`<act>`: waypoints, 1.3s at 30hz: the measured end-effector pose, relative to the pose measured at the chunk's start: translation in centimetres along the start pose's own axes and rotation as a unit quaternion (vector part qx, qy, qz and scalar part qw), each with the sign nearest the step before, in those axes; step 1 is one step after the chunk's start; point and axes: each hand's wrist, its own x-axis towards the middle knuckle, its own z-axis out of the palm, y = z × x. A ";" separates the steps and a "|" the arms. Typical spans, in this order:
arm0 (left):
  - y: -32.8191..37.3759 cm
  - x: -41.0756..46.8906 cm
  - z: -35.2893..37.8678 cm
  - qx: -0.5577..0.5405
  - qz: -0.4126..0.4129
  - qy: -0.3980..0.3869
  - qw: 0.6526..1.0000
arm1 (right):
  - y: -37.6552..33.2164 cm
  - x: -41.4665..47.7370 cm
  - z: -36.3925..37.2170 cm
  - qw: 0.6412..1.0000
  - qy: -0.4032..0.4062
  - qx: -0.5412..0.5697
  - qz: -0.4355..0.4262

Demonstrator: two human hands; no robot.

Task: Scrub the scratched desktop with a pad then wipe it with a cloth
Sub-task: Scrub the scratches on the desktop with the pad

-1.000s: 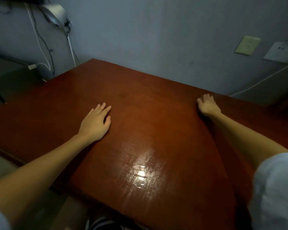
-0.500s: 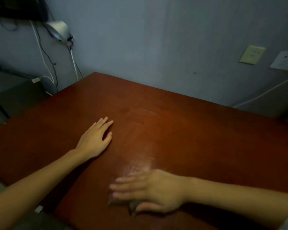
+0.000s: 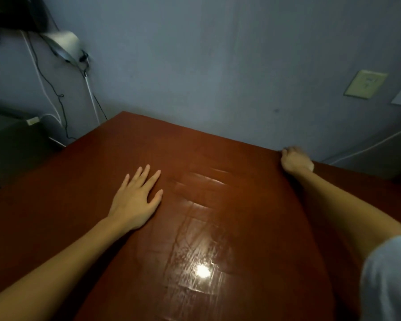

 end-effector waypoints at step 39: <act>-7.6 -14.8 -3.1 -0.024 -0.099 0.037 0.994 | -3.3 -24.4 1.4 0.936 -0.072 -0.002 -0.344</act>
